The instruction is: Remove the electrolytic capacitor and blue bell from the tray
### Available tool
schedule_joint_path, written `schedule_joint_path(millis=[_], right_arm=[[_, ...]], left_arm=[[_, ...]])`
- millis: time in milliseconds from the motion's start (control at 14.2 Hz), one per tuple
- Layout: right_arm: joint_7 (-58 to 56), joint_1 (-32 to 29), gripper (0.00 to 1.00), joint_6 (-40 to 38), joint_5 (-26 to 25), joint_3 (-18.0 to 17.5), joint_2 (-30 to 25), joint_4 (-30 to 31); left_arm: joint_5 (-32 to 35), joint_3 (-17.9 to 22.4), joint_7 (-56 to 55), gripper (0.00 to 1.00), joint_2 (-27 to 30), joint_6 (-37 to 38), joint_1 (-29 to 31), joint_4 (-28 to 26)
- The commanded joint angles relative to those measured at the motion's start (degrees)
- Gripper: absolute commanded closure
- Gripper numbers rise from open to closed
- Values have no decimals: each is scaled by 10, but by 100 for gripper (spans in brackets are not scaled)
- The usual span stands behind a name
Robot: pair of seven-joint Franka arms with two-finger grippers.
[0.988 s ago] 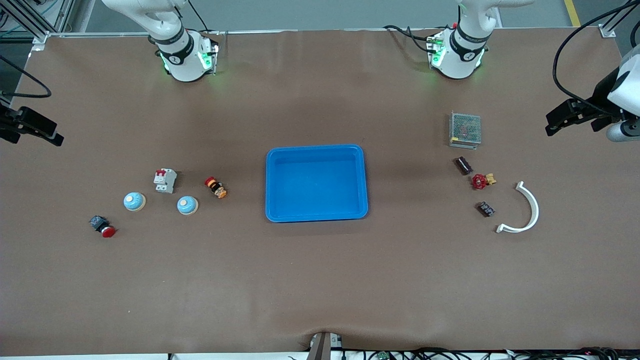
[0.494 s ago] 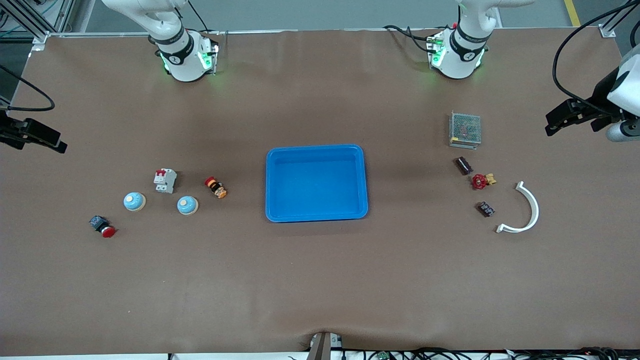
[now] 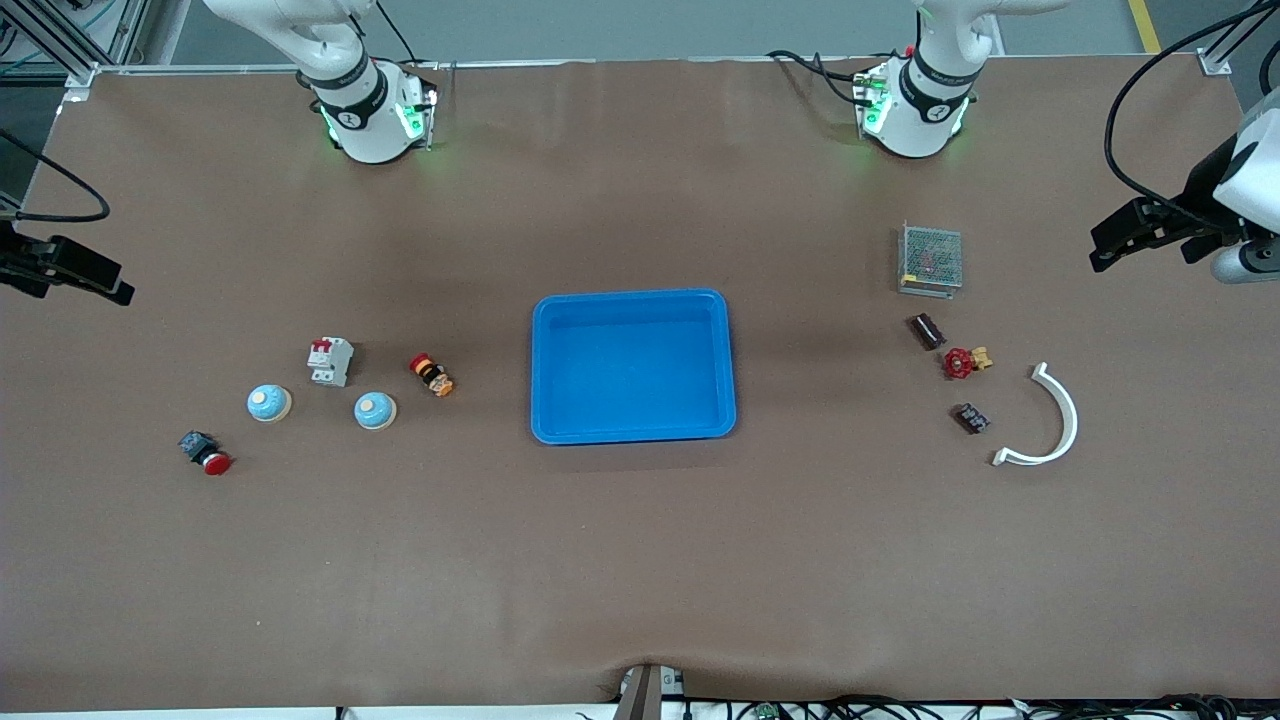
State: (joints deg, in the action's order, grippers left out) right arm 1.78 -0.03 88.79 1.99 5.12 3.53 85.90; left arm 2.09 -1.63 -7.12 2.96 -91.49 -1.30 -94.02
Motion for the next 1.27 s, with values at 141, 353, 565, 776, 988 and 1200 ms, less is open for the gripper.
schedule_joint_path(millis=[141,353,565,776,988,1200], right_arm=[[5,5,0,-7,-5,0,-2,-5],[9,7,0,-6,-5,0,-2,-2],[9,7,0,-6,-4,0,-3,-1],[9,6,0,-5,-2,0,-4,-1],[12,7,0,-4,0,0,-5,1],[12,7,0,-4,0,0,-4,3]], left_arm=[[-13,-3,7,0,4,1,2,-1],[-13,-4,11,0,5,1,2,-2],[-12,-12,11,0,13,8,5,-4],[-13,-12,11,0,13,23,5,2],[-13,-16,-1,0,13,27,3,13],[-14,-14,-4,0,5,41,5,35]])
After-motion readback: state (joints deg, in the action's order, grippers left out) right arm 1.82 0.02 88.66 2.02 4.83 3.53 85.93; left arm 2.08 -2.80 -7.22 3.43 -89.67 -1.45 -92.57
